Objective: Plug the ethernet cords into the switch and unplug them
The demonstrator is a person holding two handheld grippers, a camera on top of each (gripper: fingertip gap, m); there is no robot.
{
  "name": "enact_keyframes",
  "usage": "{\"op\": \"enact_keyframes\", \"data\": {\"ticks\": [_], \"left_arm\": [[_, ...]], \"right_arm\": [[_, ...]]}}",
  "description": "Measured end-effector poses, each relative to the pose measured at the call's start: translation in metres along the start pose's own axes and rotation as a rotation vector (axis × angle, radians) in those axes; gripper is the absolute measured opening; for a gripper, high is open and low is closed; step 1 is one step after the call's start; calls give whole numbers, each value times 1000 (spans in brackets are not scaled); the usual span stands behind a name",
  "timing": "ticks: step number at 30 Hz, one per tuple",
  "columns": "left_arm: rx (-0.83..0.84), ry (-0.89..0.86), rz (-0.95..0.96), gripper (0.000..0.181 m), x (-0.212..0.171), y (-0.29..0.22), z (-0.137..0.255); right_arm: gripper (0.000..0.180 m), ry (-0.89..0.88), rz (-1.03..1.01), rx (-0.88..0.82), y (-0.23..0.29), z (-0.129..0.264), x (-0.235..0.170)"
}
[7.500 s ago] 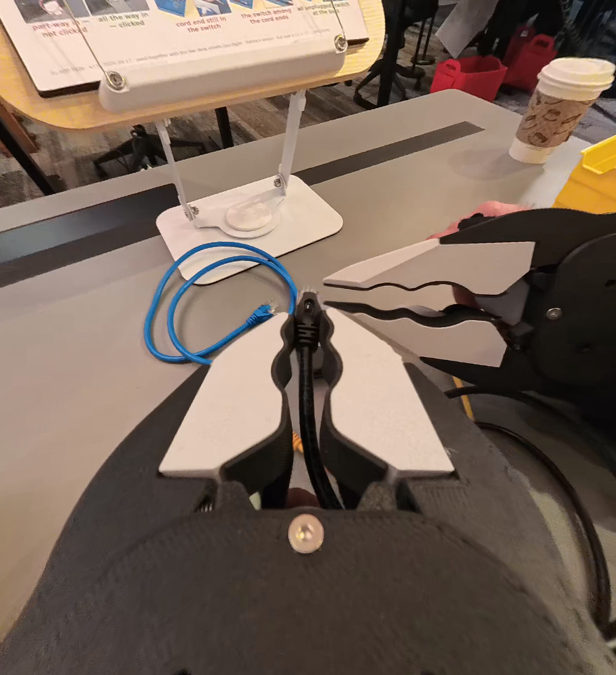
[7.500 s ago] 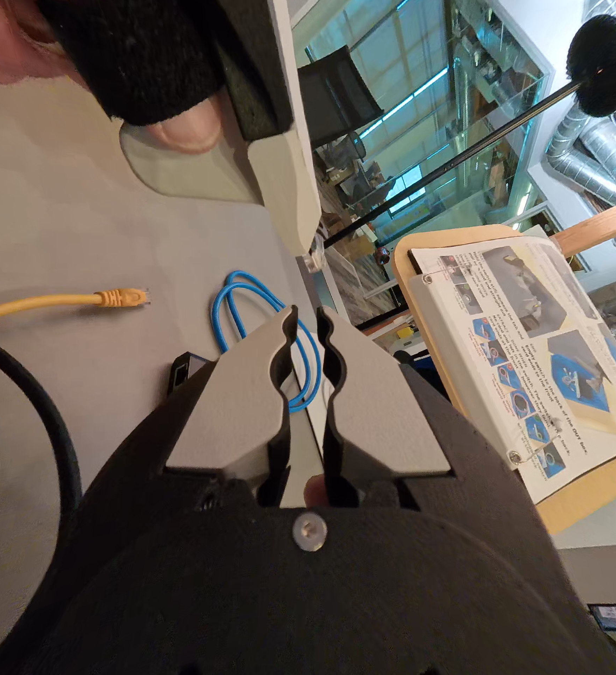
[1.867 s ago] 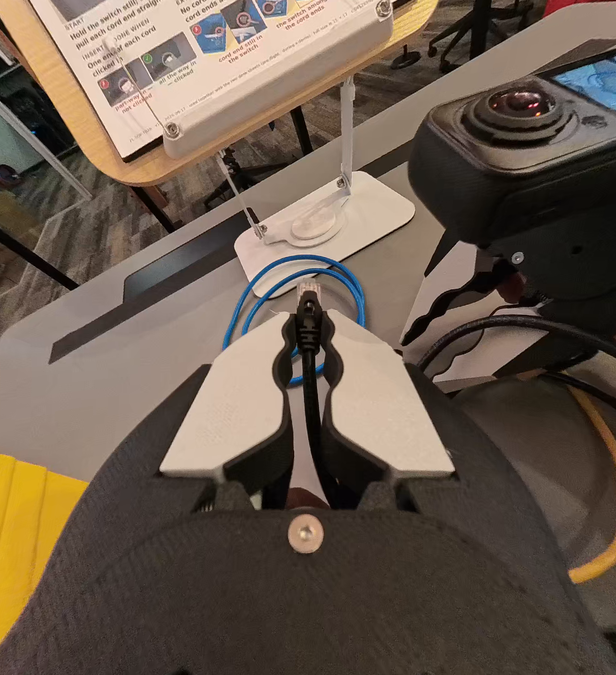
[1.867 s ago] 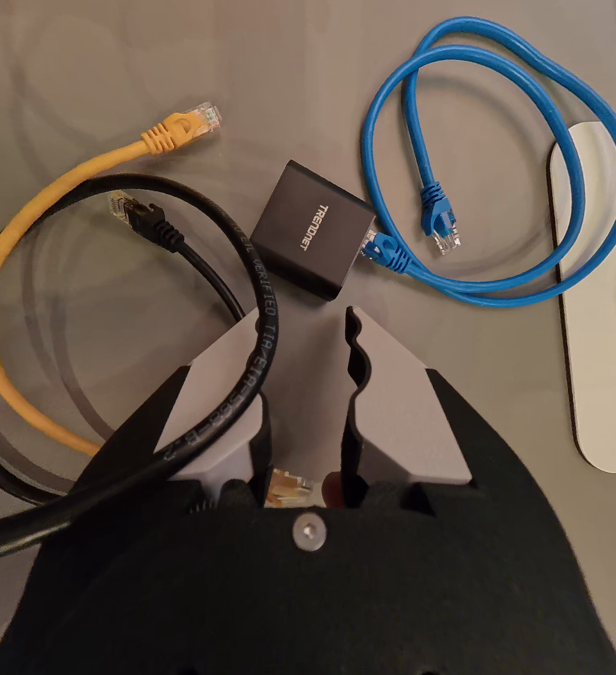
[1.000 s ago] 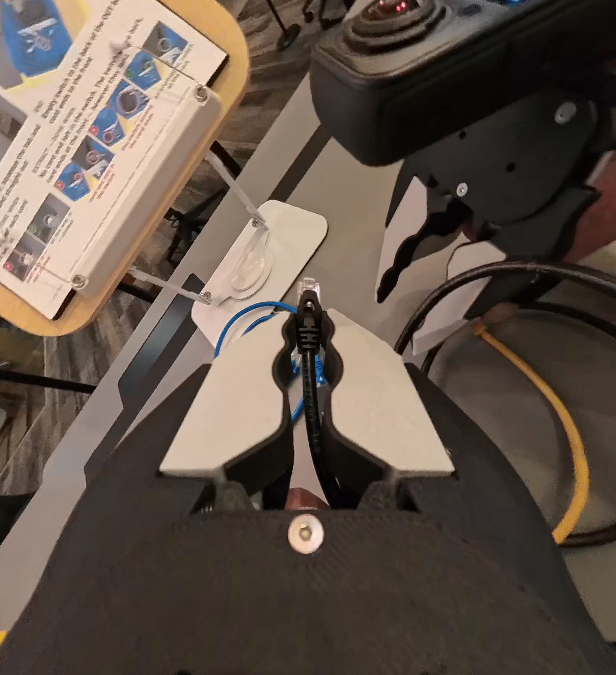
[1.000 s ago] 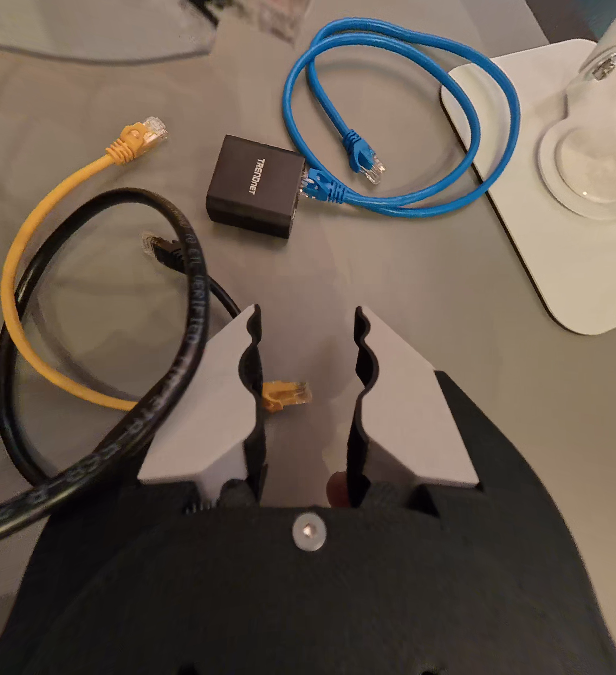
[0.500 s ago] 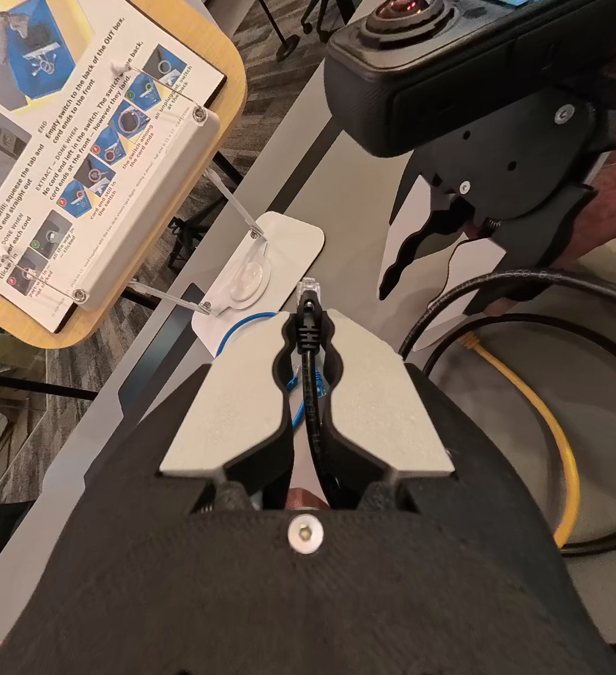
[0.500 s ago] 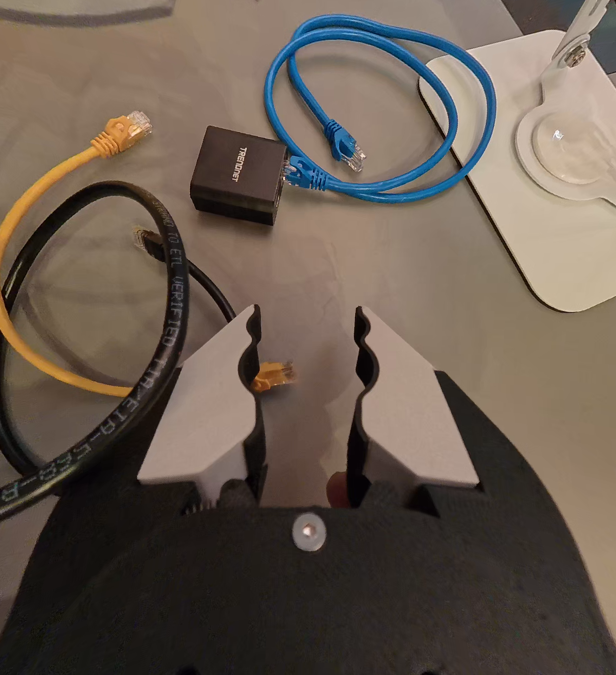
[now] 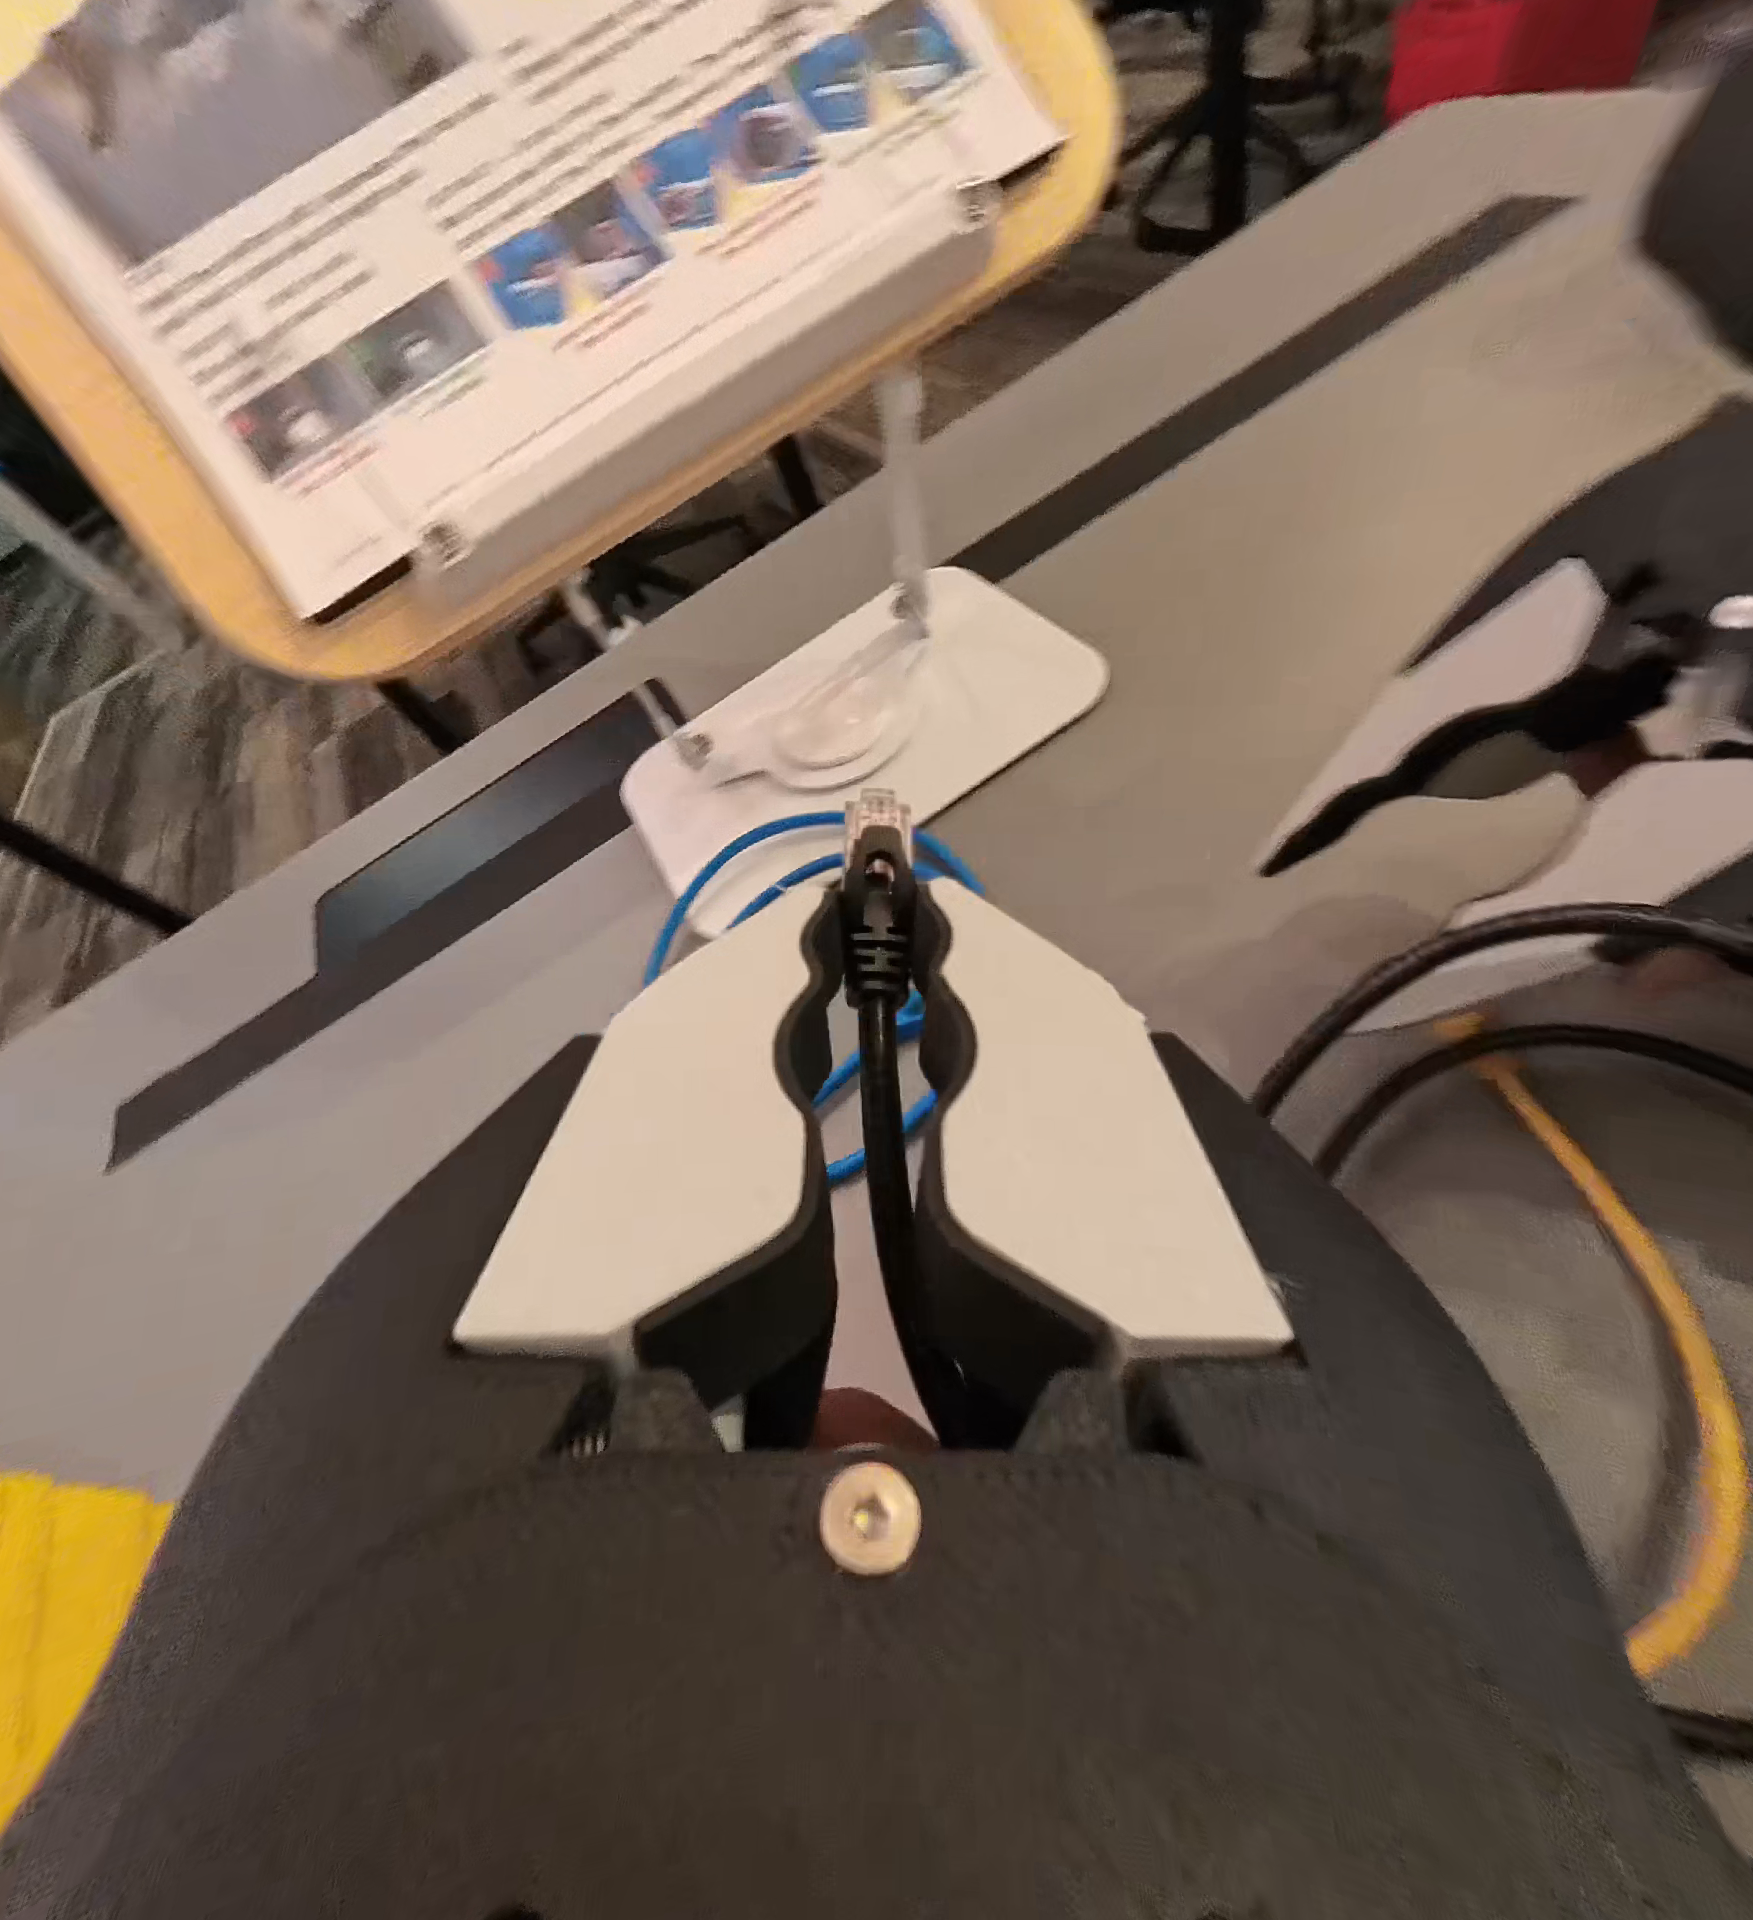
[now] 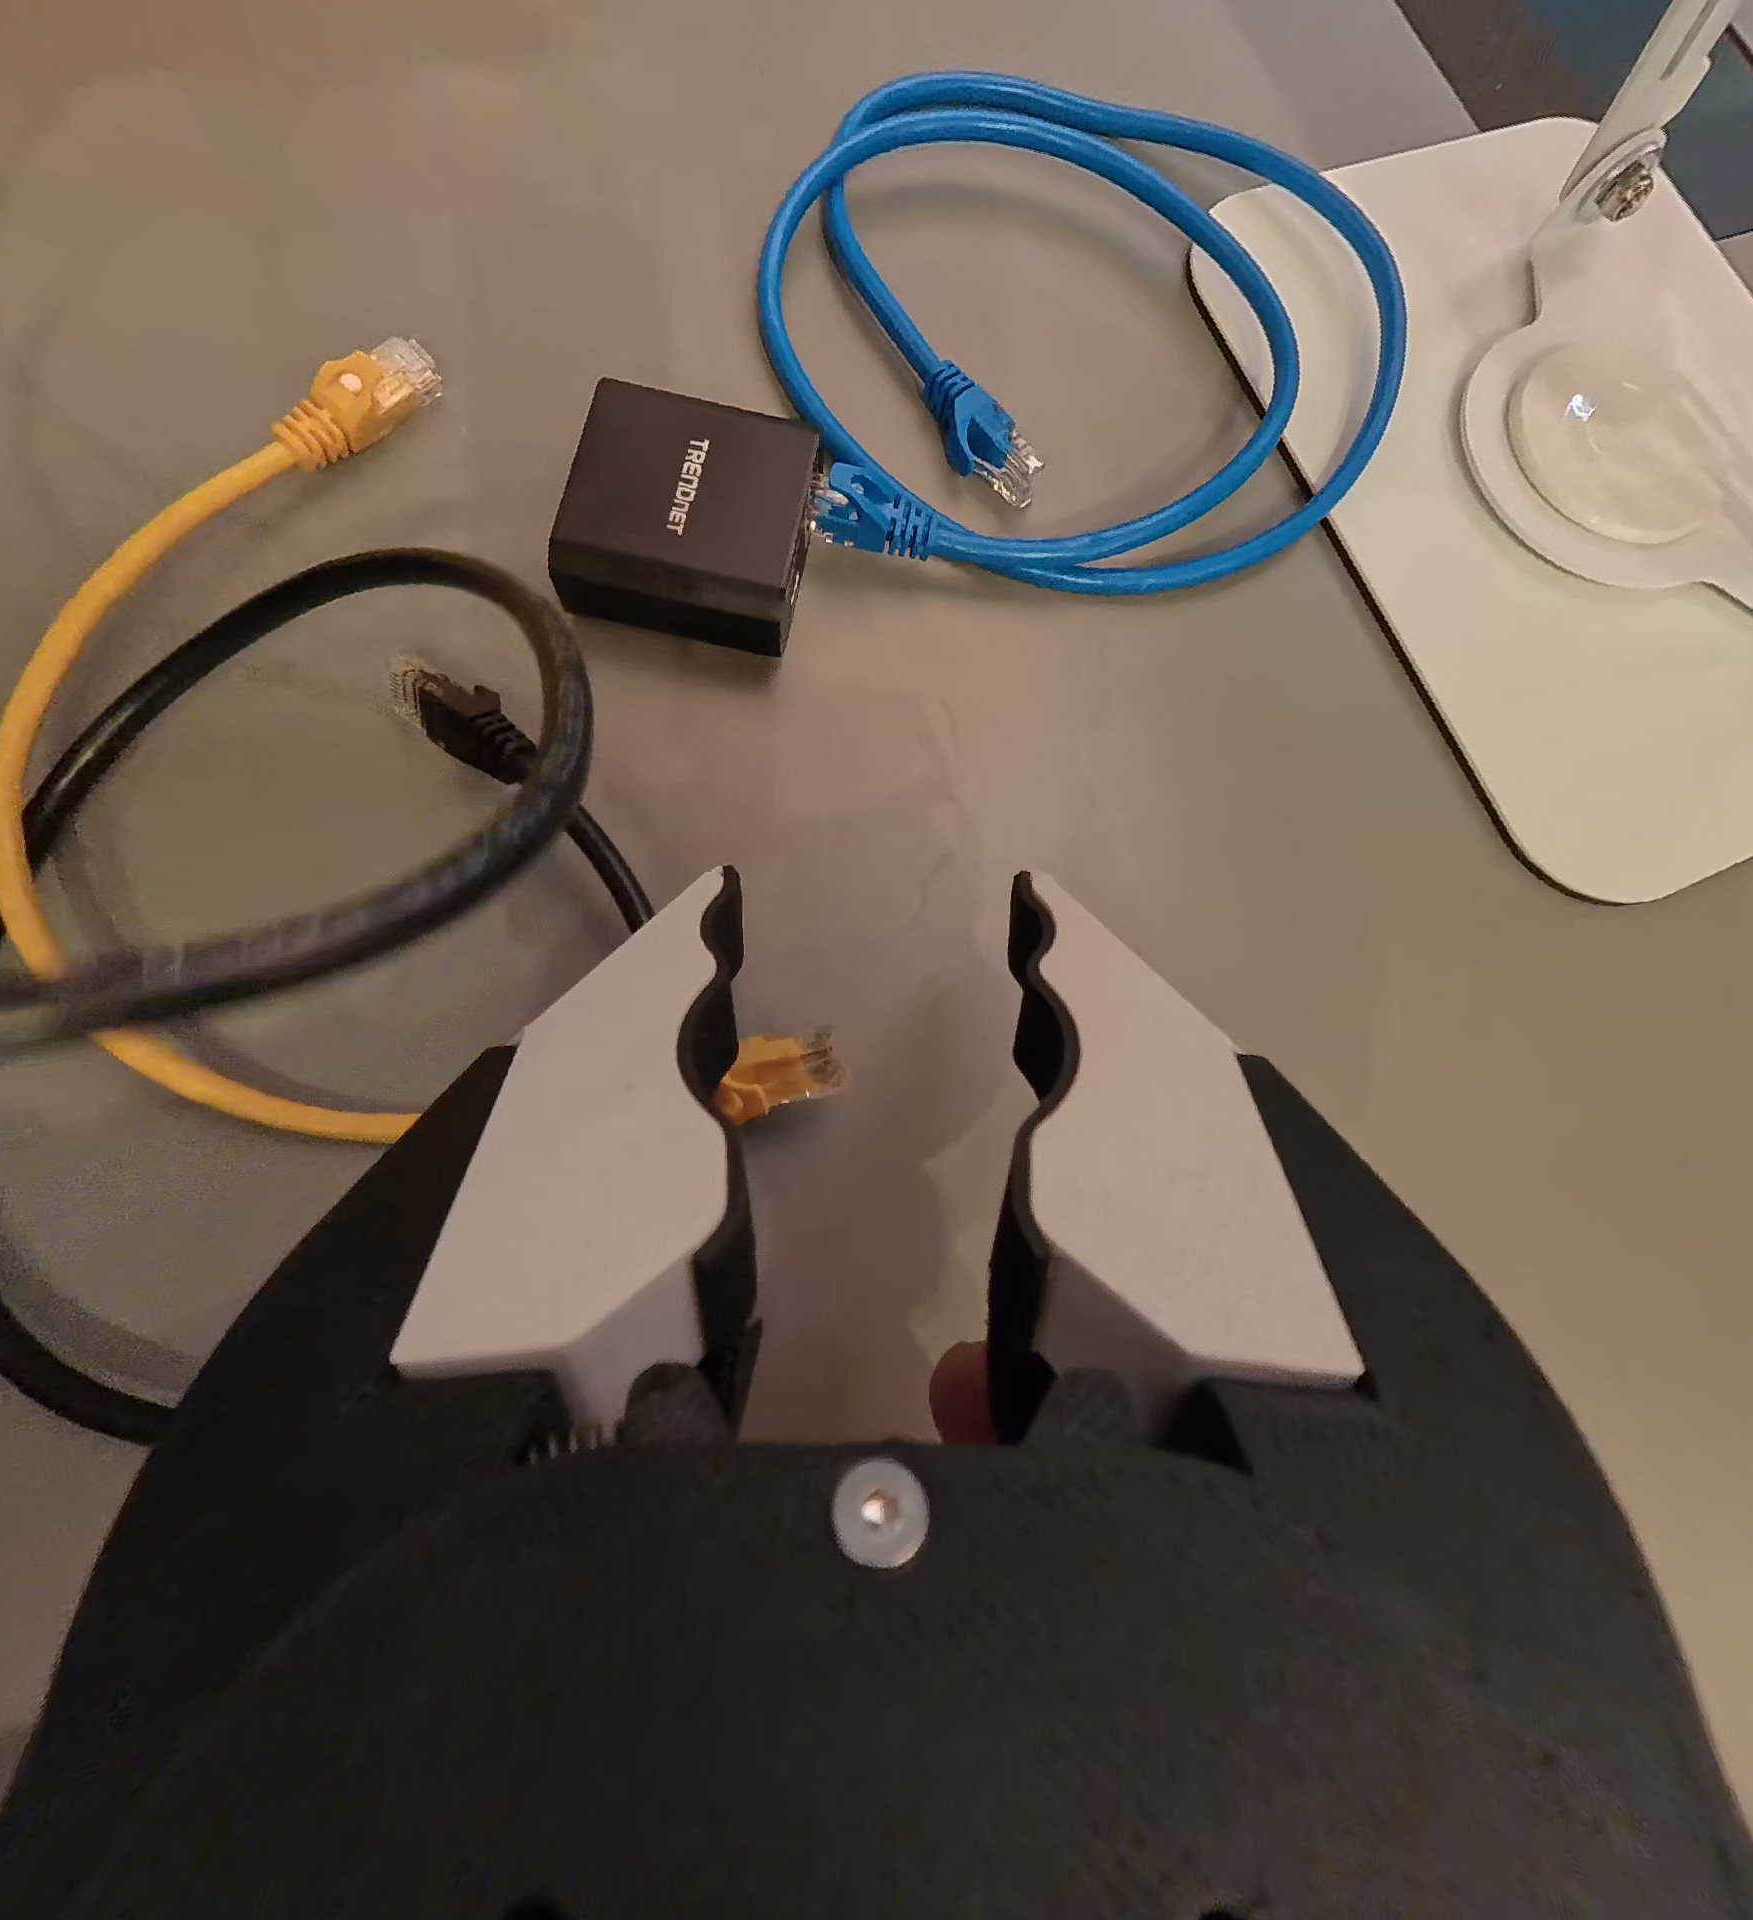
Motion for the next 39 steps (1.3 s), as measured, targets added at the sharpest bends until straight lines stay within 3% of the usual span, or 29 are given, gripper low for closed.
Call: {"op": "enact_keyframes", "data": {"ticks": [9,19,39], "left_arm": [[231,30,206,13,-57,65,18],[313,84,291,13,-98,80,17],[322,97,323,12,-113,78,12]], "right_arm": [[51,2,15,3,5,-6,5],[51,13,25,7,9,-11,7],[52,14,34,20,12,-15,7]]}}
Point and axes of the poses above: each gripper's, where its closed fingertips meet, z back along the fingers, x out of its top, y = z × x across the jaws, the point moved 10 cm from there along z, back along the fingers, and after that the axes turned 10 degrees about -z, right-handed, at the moved point
